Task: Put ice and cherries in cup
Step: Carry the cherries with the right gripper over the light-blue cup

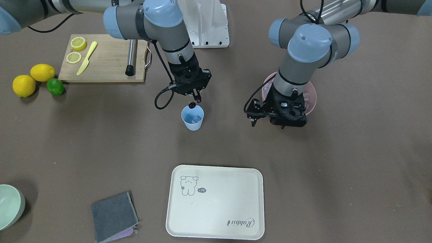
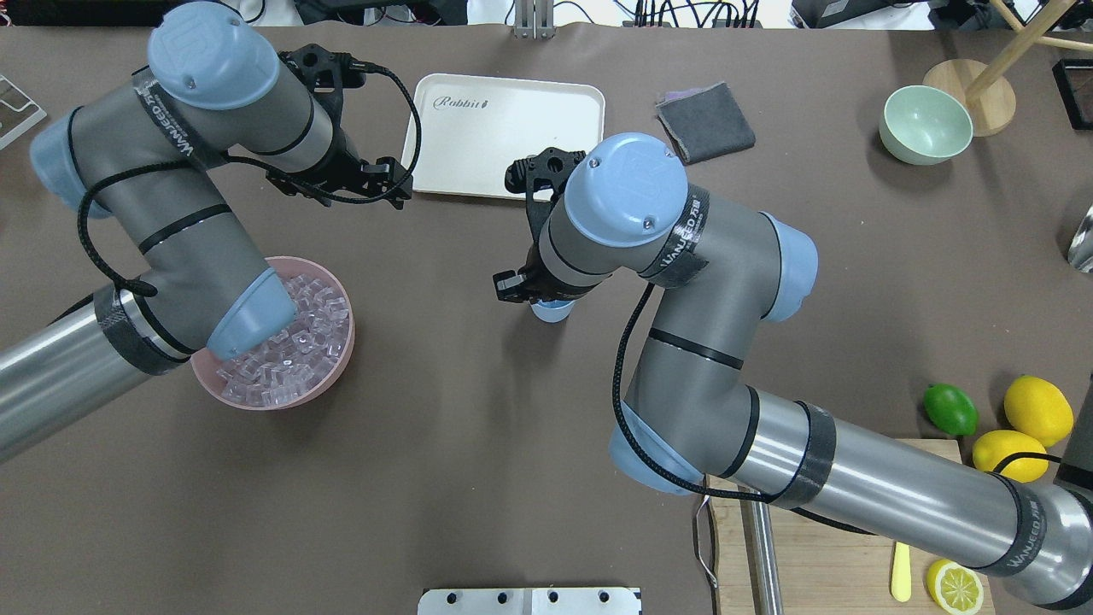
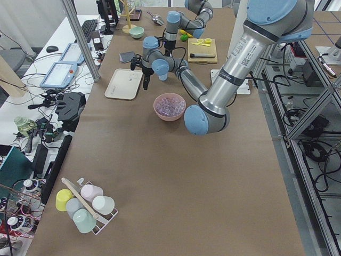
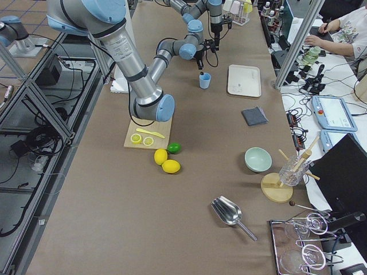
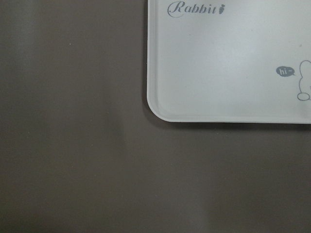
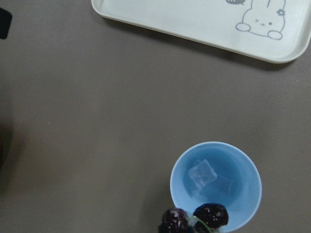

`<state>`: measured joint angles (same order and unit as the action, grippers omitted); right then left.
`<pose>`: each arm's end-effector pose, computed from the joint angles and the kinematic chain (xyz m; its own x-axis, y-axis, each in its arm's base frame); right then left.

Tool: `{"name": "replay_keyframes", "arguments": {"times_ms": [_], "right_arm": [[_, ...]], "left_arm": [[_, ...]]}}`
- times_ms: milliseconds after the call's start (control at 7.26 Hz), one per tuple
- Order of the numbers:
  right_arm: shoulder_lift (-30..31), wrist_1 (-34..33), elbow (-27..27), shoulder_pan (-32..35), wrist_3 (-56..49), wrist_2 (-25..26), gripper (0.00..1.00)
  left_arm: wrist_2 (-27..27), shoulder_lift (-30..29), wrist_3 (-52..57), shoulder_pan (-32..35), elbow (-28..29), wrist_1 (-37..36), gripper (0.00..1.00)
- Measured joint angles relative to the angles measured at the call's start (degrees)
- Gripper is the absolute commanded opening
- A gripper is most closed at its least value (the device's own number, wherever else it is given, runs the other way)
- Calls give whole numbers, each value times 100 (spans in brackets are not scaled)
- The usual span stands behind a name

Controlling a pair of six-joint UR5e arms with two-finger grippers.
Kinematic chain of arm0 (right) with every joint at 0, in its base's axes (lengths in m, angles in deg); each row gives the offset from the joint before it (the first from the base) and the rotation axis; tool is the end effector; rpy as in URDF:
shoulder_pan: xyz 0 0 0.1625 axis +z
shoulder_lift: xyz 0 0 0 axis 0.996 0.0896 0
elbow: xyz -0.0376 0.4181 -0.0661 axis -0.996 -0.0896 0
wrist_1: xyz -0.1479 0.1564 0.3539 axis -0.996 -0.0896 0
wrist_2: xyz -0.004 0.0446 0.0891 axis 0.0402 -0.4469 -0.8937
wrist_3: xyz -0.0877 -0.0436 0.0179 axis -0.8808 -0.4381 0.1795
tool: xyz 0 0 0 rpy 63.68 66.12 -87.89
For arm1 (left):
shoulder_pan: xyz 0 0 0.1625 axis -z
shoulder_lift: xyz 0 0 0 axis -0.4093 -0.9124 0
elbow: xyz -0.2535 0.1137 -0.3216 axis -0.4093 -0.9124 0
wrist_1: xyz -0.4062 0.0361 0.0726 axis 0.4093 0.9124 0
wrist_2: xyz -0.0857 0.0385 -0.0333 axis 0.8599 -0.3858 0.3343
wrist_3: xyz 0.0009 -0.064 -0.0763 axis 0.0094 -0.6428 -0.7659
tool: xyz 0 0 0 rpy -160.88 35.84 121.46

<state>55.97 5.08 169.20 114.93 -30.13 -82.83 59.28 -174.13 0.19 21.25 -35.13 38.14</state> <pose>-0.5390 -0.4336 0.1516 0.5693 -0.2773 0.7740 0.0373 0.9491 0.3126 0.4100 -0.5489 0.2464 0.6393 0.0900 -0.7636 0.0992 0.9752 0.1980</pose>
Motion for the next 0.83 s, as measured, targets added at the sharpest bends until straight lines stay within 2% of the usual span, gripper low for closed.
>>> {"name": "replay_keyframes", "arguments": {"times_ms": [138, 276, 413, 827], "right_arm": [[-4, 83, -101, -34, -17, 65, 56], [0, 192, -179, -47, -36, 100, 86], [0, 248, -225, -50, -48, 114, 98], [59, 261, -144, 17, -61, 89, 98]], "left_arm": [[0, 21, -11, -3, 16, 76, 97], [-2, 35, -26, -4, 16, 119, 97], [-4, 47, -24, -5, 18, 137, 97], [22, 58, 22, 82, -6, 138, 97]]}}
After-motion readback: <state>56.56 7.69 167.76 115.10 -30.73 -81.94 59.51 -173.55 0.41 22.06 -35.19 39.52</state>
